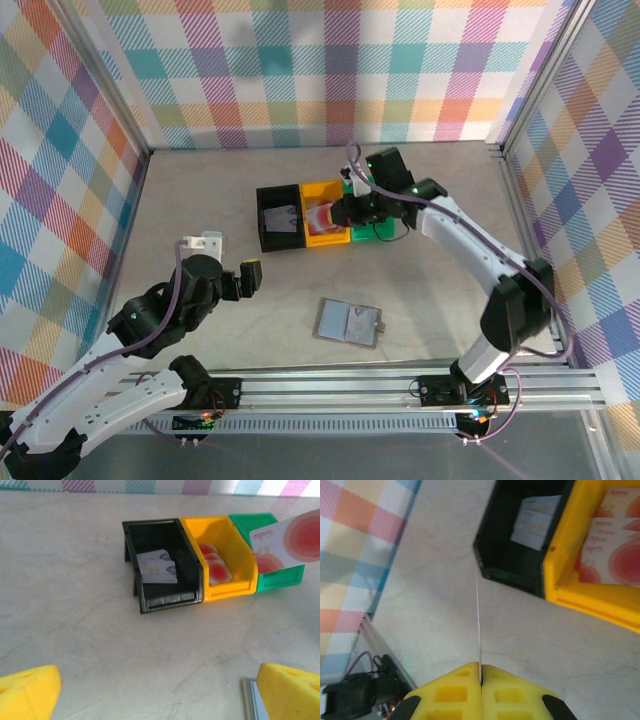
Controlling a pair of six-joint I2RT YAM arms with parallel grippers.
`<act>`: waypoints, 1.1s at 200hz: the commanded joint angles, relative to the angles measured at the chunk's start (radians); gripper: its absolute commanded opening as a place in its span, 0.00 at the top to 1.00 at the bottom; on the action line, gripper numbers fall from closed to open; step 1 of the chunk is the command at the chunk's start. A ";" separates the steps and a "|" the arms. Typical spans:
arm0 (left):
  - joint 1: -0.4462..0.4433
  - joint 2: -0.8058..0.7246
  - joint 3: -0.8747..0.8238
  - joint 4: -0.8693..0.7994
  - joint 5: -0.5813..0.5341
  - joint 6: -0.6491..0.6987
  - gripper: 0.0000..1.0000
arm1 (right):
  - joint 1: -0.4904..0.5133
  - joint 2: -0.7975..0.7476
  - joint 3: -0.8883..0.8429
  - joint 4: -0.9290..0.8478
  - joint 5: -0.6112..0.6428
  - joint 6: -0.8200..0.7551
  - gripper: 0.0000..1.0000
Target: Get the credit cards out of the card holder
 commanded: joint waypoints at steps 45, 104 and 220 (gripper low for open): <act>0.009 0.013 -0.009 0.033 -0.052 -0.009 0.00 | -0.046 0.286 0.282 -0.151 0.057 -0.063 1.00; 0.010 0.022 -0.005 0.031 -0.027 -0.001 0.00 | -0.070 0.440 0.433 -0.199 0.038 -0.033 1.00; 0.010 0.032 -0.004 0.036 0.004 0.006 0.00 | -0.055 0.529 0.476 -0.214 0.023 0.028 1.00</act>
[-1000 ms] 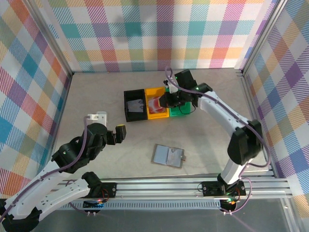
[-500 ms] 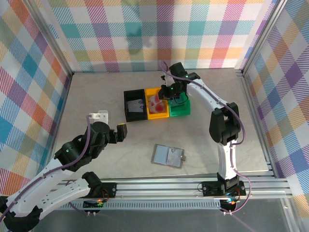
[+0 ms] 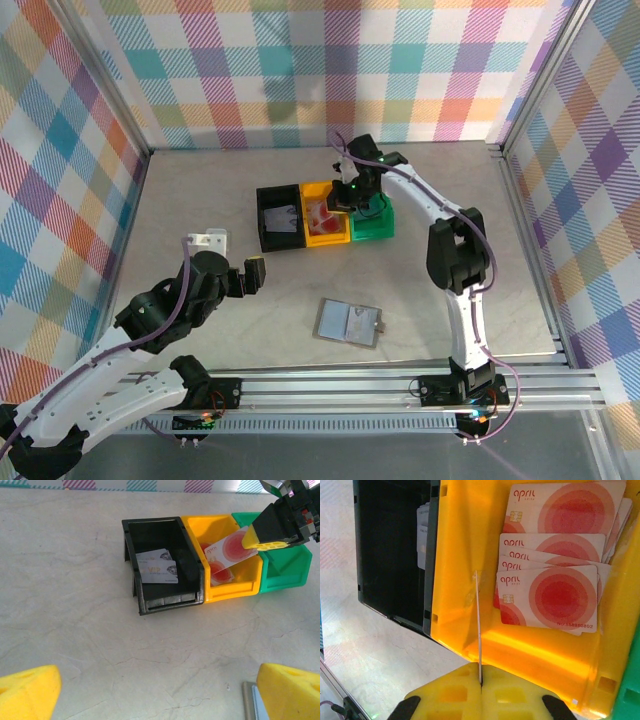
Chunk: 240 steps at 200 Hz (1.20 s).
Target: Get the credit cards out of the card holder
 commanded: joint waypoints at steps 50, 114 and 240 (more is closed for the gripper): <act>0.010 -0.006 -0.004 0.017 0.008 0.013 0.00 | 0.040 0.065 0.090 -0.051 0.039 0.032 1.00; 0.009 -0.014 -0.003 0.014 0.014 0.013 0.00 | 0.042 0.096 0.103 -0.045 0.080 0.074 1.00; 0.010 -0.008 -0.001 0.013 0.021 0.017 0.00 | 0.052 0.139 0.119 -0.076 0.131 0.065 0.91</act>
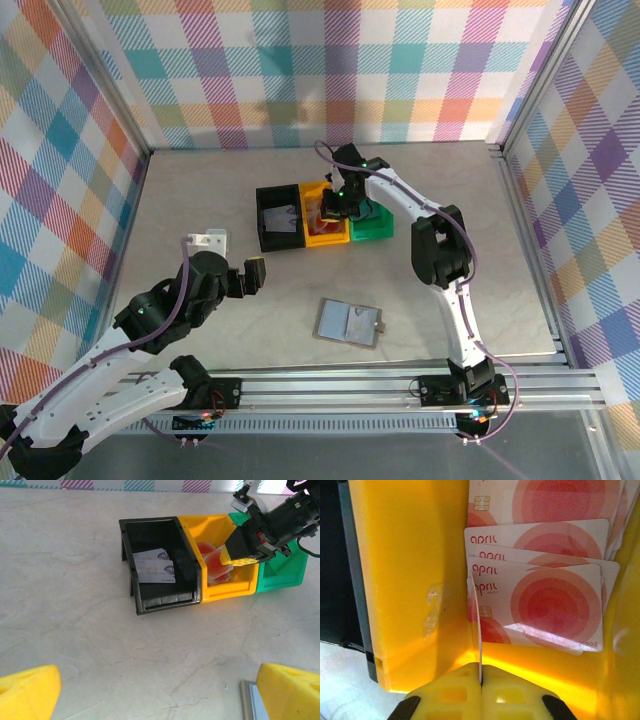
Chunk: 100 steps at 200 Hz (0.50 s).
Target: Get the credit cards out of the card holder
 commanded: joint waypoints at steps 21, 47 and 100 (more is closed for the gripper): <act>0.009 0.000 -0.001 0.013 0.015 0.016 0.00 | 0.009 0.006 0.024 -0.045 0.047 -0.012 0.87; 0.009 0.005 0.000 0.013 0.019 0.018 0.00 | 0.009 0.005 0.021 -0.047 0.056 -0.017 0.83; 0.010 0.005 0.000 0.013 0.021 0.019 0.00 | 0.009 -0.001 0.033 -0.057 0.079 -0.025 0.71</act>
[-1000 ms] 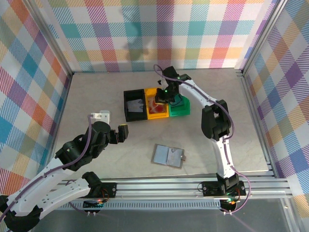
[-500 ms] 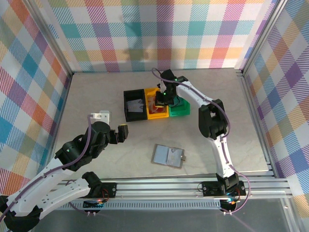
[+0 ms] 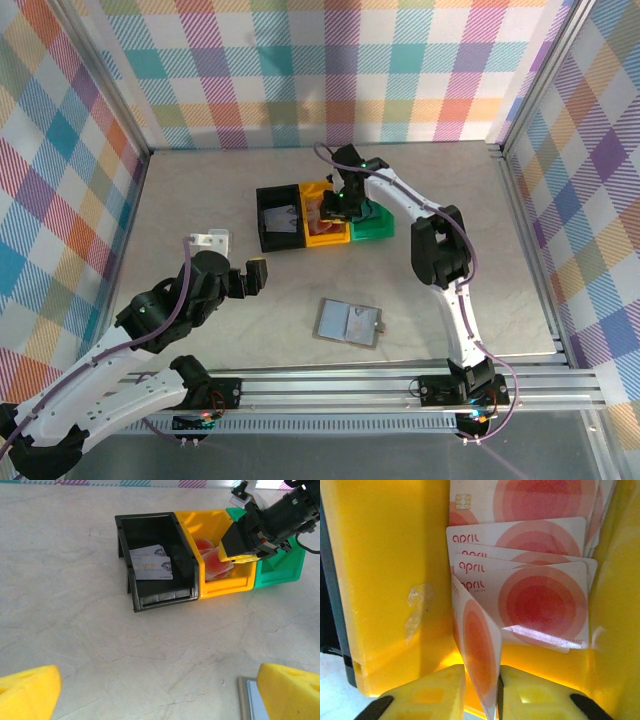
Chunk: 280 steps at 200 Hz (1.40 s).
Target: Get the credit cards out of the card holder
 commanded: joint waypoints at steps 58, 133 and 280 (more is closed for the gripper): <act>0.009 -0.001 0.002 0.014 0.007 0.020 0.00 | 0.005 -0.012 0.050 -0.066 0.070 -0.021 0.60; 0.010 0.000 0.001 0.012 0.010 0.023 0.00 | 0.008 -0.026 0.097 -0.114 0.102 -0.031 0.51; 0.009 0.037 0.017 -0.017 0.018 0.017 0.00 | 0.086 -0.316 0.062 -0.147 0.127 -0.034 0.49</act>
